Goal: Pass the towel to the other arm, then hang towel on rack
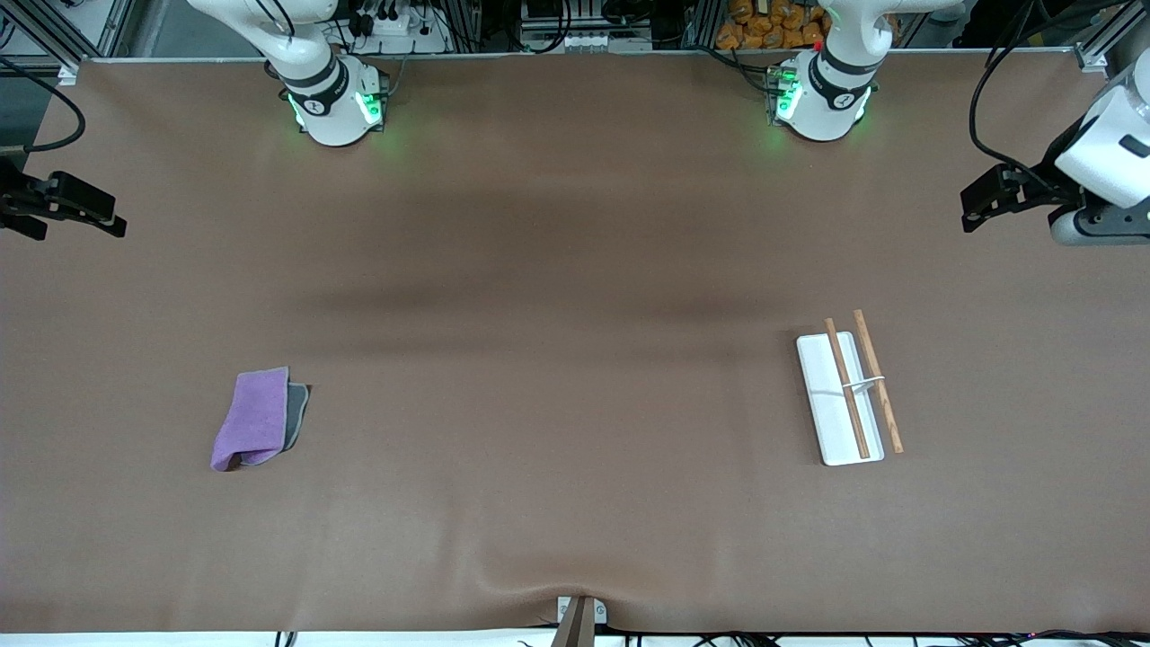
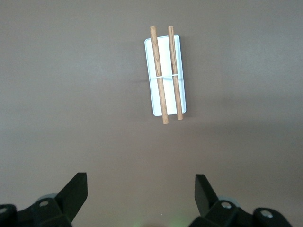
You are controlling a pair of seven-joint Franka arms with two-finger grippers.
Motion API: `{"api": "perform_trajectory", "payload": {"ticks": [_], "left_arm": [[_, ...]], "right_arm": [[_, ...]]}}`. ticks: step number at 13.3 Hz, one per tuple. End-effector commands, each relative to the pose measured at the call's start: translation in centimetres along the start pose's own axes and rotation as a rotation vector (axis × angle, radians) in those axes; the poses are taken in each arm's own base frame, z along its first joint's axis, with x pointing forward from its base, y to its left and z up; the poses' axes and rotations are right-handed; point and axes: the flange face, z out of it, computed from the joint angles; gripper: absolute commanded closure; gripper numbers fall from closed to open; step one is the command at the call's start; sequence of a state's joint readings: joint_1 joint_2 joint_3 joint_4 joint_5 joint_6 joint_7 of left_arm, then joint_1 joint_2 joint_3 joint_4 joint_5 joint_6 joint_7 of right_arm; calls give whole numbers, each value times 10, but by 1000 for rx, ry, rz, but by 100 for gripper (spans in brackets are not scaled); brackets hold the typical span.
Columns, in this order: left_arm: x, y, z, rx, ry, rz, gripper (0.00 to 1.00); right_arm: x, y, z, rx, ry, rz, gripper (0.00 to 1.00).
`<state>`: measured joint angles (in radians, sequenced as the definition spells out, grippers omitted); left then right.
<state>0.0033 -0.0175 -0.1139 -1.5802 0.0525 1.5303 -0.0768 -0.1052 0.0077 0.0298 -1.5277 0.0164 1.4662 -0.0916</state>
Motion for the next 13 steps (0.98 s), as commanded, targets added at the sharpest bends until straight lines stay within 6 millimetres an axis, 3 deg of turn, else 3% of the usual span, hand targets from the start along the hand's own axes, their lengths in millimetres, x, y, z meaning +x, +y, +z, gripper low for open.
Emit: {"api": "perform_trajectory", "payload": {"ticks": [1, 13], "left_arm": [[8, 1, -1, -37, 1, 13, 0], [3, 5, -4, -48, -4, 22, 0]], "right_arm": [[-1, 3, -6, -14, 7, 7, 0], [-1, 2, -6, -14, 7, 5, 0]]}}
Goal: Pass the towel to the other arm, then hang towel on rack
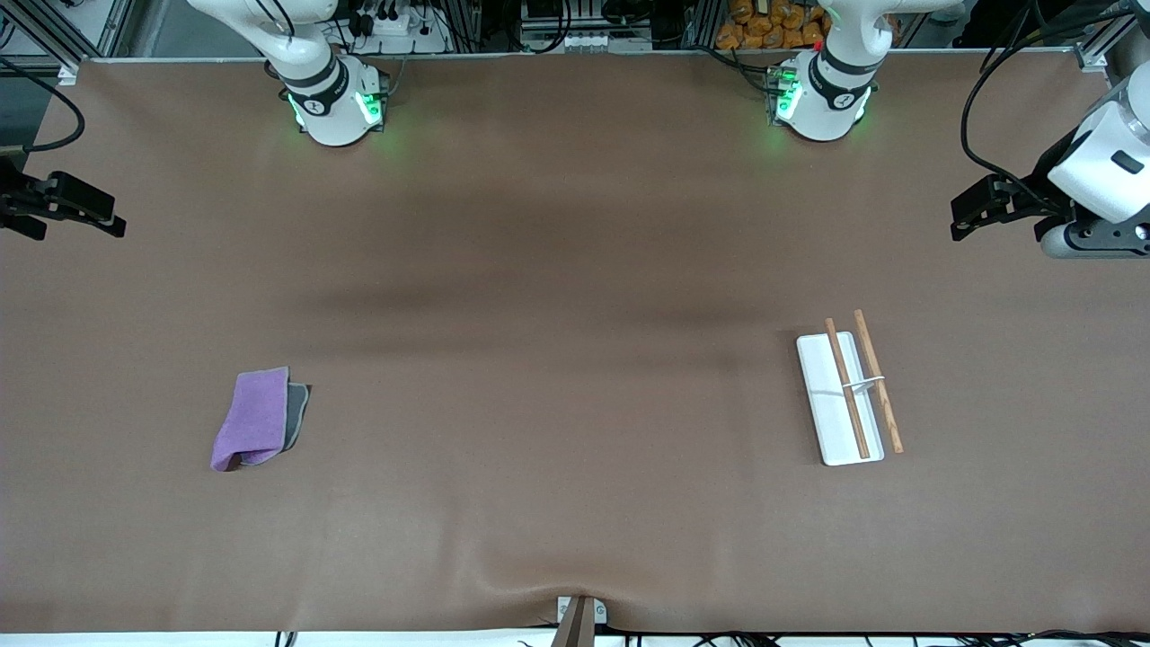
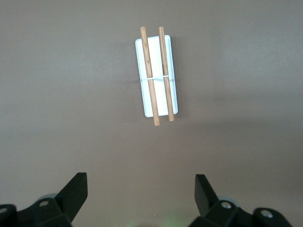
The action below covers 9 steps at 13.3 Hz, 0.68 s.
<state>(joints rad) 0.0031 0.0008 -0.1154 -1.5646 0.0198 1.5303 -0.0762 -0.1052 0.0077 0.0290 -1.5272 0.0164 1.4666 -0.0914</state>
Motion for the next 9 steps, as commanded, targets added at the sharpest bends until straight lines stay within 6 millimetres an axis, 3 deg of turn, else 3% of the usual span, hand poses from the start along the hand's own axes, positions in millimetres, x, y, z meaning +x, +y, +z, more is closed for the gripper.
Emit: {"api": "perform_trajectory", "payload": {"ticks": [1, 9], "left_arm": [[-2, 0, -5, -13, -1, 18, 0], [-1, 1, -4, -12, -1, 18, 0]], "right_arm": [[-1, 2, -6, -14, 7, 4, 0], [4, 6, -4, -5, 23, 12, 0]]}}
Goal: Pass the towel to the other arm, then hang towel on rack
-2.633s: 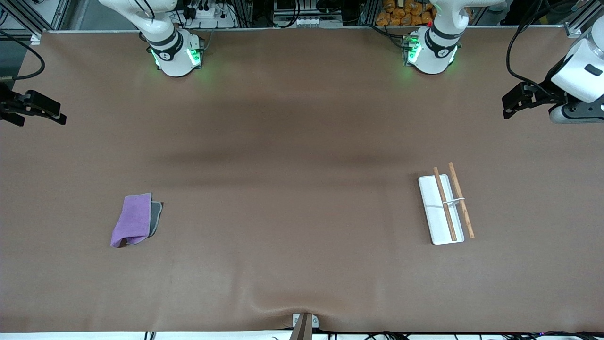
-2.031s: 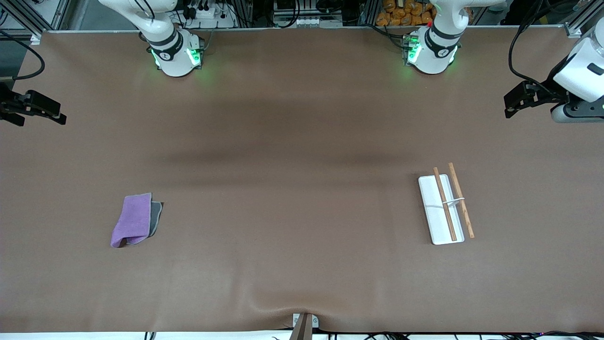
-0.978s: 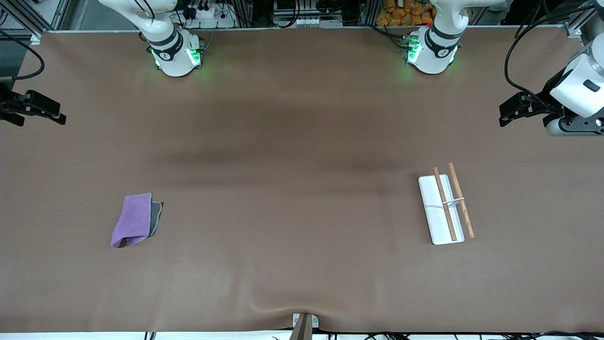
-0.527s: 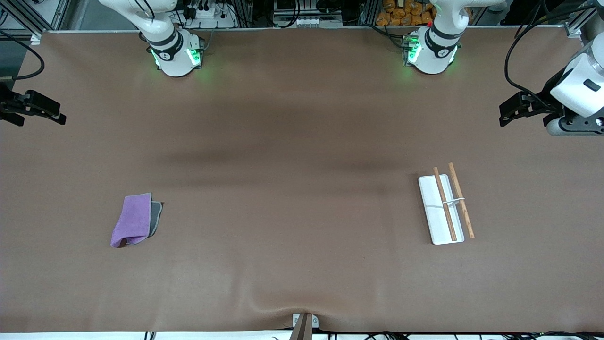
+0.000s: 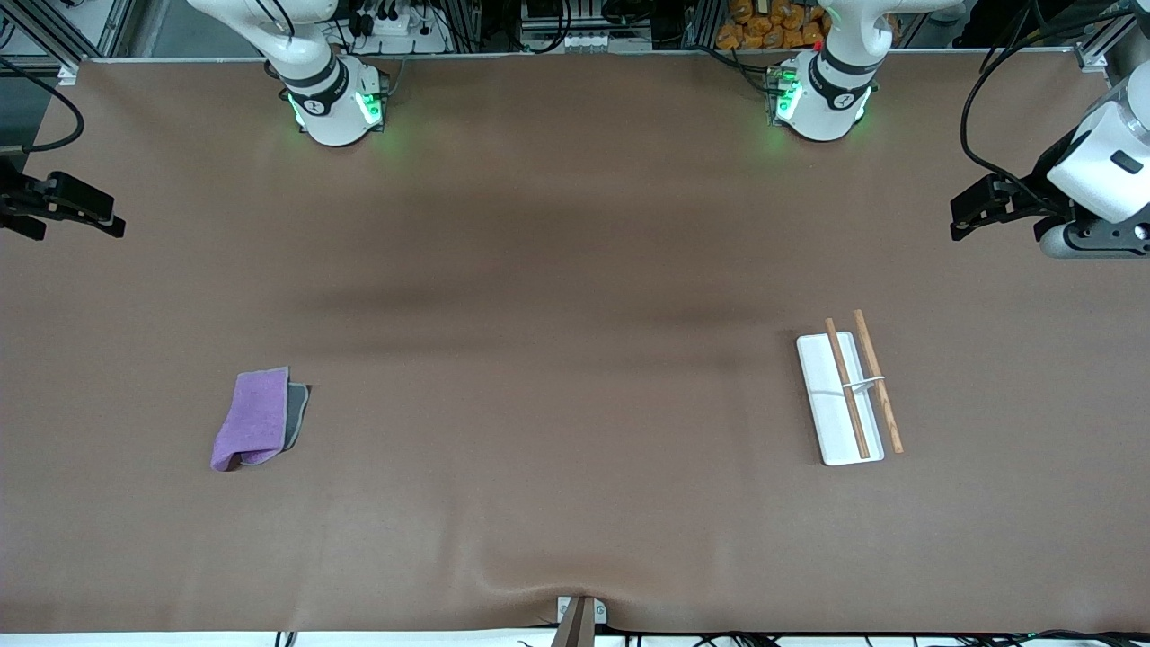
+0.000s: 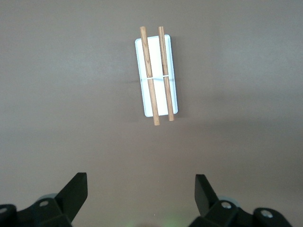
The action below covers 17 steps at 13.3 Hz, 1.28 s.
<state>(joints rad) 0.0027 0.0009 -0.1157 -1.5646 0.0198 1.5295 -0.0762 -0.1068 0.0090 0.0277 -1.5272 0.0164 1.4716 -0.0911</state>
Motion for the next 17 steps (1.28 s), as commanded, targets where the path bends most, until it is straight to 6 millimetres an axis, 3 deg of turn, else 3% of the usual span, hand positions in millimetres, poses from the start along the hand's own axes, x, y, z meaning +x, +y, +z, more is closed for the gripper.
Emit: {"api": "perform_trajectory", "payload": {"ticks": [1, 10, 15, 17], "left_arm": [[0, 1, -4, -12, 0, 17, 0], [-2, 1, -8, -14, 7, 17, 0], [-26, -6, -30, 14, 1, 20, 0], [-33, -12, -35, 15, -2, 11, 0]], "right_arm": [[5, 4, -5, -3, 34, 9, 0], [35, 12, 24, -4, 49, 16, 0], [72, 20, 81, 4, 9, 9, 0], [90, 25, 117, 9, -15, 14, 0]]}}
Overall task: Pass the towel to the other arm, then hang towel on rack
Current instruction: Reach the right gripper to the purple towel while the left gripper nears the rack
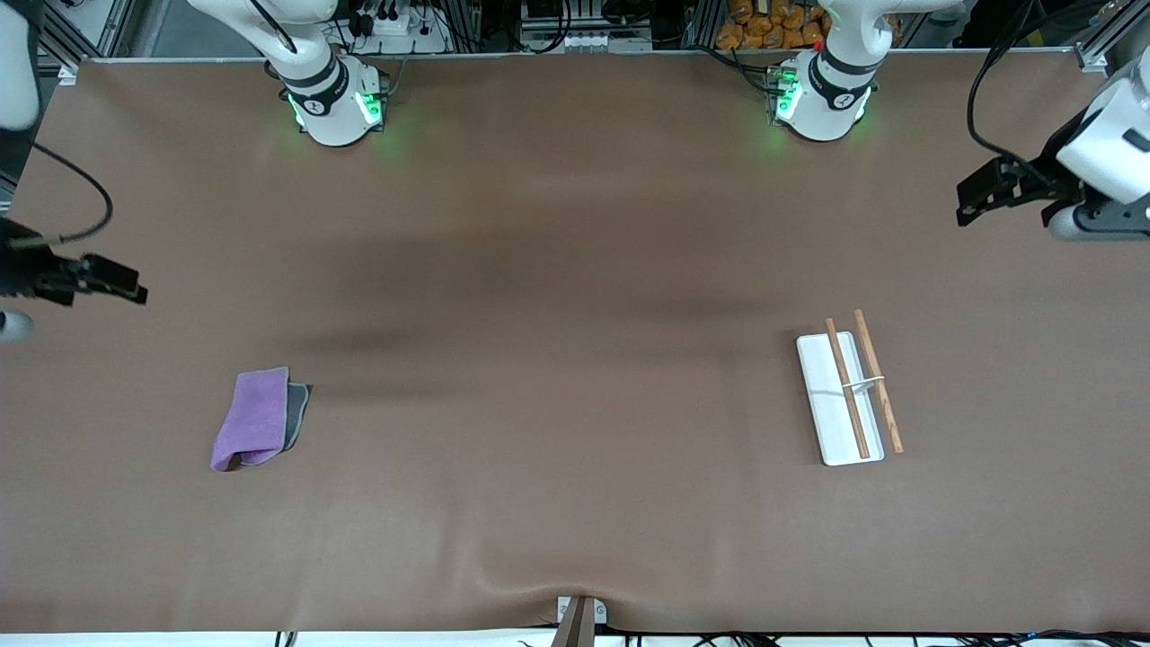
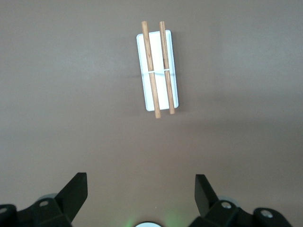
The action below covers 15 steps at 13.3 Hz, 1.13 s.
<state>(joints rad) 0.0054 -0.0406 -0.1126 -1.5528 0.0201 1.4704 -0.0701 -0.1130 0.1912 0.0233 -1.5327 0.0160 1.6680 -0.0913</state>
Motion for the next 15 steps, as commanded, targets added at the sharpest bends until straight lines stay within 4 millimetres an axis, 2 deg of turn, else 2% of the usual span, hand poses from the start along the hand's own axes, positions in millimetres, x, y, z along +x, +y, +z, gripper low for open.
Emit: {"api": "perform_trajectory", "payload": {"ticks": [1, 4, 7, 10, 15], "left_arm": [[-13, -12, -14, 10, 5, 6, 0], [-10, -10, -10, 8, 2, 11, 0], [-3, -3, -3, 7, 10, 22, 0], [8, 4, 8, -6, 11, 28, 0], [31, 26, 30, -58, 14, 50, 0]], "right_arm": [[25, 18, 48, 9, -48, 15, 0], [54, 32, 92, 4, 12, 41, 0], [72, 64, 133, 6, 54, 72, 0], [89, 64, 164, 0, 106, 50, 0], [100, 65, 232, 5, 71, -110, 0]]}}
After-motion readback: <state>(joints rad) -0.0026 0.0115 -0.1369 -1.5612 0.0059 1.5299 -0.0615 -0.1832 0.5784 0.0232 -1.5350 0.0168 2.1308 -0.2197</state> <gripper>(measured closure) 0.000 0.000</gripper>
